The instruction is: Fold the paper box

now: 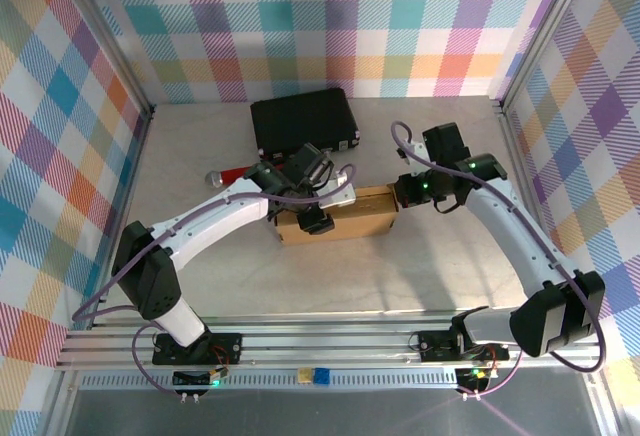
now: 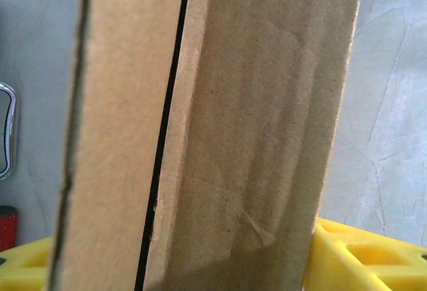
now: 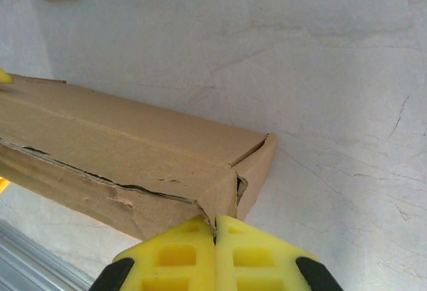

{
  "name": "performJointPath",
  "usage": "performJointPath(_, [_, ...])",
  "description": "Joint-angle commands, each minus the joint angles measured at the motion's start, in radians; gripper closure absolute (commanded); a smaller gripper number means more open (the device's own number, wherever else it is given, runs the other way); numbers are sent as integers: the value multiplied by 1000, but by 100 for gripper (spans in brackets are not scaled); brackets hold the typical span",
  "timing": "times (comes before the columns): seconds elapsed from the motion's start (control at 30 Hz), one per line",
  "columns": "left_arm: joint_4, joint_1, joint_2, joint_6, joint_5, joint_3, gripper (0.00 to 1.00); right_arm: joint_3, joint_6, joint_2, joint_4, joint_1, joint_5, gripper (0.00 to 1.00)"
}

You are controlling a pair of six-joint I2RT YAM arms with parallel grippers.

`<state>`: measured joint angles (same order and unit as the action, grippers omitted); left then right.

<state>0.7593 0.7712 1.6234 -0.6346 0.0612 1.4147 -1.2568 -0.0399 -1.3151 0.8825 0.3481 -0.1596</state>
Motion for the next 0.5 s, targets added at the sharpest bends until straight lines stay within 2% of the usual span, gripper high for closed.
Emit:
performJointPath(0.0, [12, -17, 13, 42, -8, 38, 35, 41, -53, 28, -61, 9, 2, 100])
performJointPath(0.47, [15, -29, 40, 53, -30, 62, 33, 124, -190, 32, -191, 11, 43, 100])
